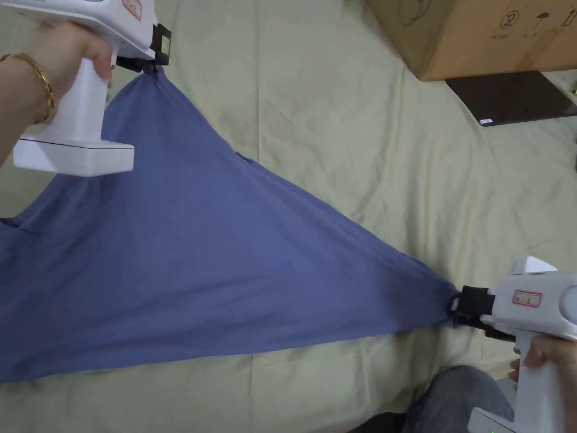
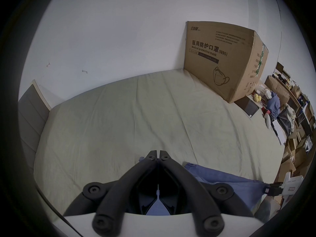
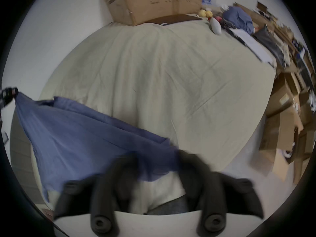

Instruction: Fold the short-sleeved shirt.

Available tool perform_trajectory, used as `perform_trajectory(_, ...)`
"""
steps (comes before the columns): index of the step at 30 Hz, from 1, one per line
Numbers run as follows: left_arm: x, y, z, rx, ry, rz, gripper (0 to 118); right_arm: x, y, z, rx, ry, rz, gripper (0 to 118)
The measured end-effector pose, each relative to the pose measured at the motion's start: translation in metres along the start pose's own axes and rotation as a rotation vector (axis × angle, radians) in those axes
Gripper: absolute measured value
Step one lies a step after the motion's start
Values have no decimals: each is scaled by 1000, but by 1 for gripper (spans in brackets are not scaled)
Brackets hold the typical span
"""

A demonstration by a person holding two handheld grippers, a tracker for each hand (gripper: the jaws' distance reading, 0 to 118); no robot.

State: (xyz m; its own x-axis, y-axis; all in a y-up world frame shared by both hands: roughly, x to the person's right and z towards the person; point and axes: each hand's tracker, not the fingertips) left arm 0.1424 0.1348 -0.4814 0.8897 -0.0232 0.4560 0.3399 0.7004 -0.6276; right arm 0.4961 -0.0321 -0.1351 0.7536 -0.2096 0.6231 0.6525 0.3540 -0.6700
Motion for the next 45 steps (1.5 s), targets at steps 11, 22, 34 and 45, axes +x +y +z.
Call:
perform_trajectory(11,-6,0,61,98,63,82,0,-6,32,81,179,161,121,3)
perform_trajectory(22,-120,45,290,558,256,344,0,-104,122,298,600,314,431,3)
perform_trajectory(34,-175,49,425,754,349,344,0,-183,154,441,805,292,553,3)
perform_trajectory(45,-176,97,399,672,571,294,0,-260,185,451,812,198,560,3)
